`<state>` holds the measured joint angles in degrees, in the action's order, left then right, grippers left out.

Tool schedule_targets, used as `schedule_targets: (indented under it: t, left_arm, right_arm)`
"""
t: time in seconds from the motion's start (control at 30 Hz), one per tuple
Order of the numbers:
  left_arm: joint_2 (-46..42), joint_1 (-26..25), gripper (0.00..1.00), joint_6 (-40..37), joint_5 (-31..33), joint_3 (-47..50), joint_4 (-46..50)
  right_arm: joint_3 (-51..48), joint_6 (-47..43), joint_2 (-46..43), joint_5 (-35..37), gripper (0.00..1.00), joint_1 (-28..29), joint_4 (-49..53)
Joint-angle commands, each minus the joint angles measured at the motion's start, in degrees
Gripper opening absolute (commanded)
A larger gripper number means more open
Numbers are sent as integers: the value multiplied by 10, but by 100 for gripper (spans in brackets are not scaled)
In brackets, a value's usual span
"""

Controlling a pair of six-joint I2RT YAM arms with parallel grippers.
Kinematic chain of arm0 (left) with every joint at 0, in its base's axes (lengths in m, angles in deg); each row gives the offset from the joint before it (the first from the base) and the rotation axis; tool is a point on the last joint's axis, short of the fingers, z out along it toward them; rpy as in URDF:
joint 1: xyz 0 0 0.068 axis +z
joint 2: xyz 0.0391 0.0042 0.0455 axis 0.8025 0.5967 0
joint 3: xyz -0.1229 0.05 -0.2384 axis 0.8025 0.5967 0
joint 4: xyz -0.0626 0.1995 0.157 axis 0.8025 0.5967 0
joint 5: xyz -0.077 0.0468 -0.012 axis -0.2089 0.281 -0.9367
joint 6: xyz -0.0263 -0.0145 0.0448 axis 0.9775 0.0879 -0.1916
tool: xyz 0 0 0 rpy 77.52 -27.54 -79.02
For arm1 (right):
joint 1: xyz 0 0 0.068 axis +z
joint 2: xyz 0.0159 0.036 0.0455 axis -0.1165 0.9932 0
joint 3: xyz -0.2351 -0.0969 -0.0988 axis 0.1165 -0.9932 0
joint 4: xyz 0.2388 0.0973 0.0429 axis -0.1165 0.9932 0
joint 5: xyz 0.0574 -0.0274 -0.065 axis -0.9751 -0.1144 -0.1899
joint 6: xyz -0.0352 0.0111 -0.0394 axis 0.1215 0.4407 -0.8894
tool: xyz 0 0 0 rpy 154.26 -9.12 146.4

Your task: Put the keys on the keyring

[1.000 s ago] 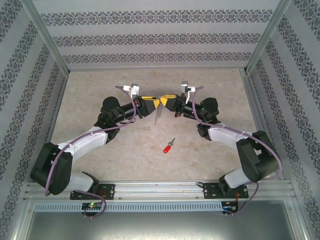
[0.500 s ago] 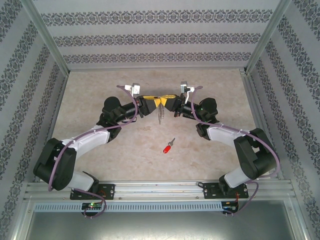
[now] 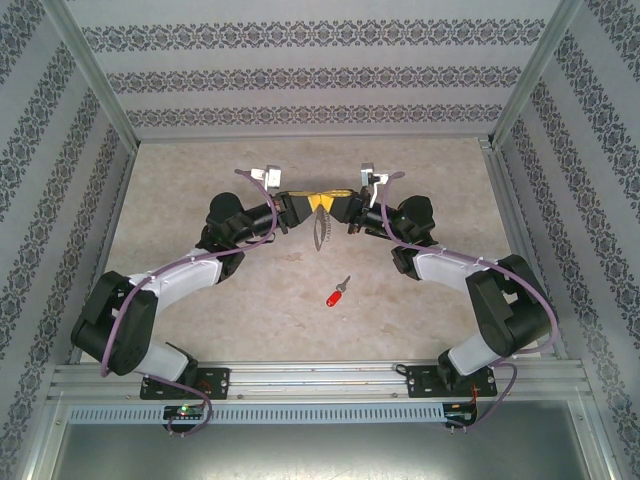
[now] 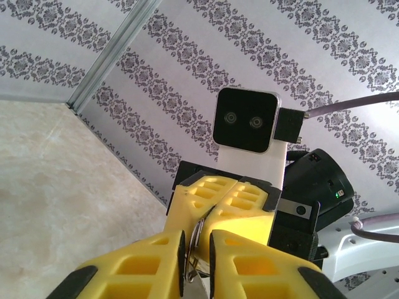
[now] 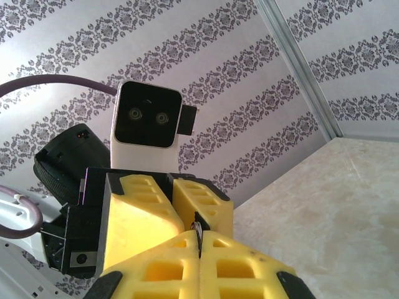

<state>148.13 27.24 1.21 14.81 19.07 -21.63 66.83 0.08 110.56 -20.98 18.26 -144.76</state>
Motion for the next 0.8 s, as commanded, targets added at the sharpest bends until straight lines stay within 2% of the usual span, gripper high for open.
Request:
schedule_targets:
  t: [0.0, 0.13, 0.2, 0.27, 0.37, 0.57, 0.77]
  left_arm:
    - [5, 1, 12, 4, -15, -21, -44]
    - [8, 1, 0, 0, -23, -25, -38]
    - [7, 1, 0, -7, -26, -24, -30]
    - [5, 1, 0, -15, -30, -21, -22]
    - [-1, 1, 0, -39, -39, -23, 0]
    - [-20, 1, 0, -121, -51, -20, 49]
    - [-32, 0, 0, -218, -68, -10, 60]
  right_arm:
    - [12, 3, 3, -16, 0, 6, -36]
    - [11, 4, -2, -17, 0, 1, -33]
    - [6, 11, -7, -13, 20, -8, -32]
    - [-4, 17, -20, -8, 34, -23, -31]
    - [-28, 28, -52, 7, 44, -56, -16]
    - [-72, 18, -129, 47, 47, -100, 94]
    - [-103, -36, -197, 58, 48, -102, 211]
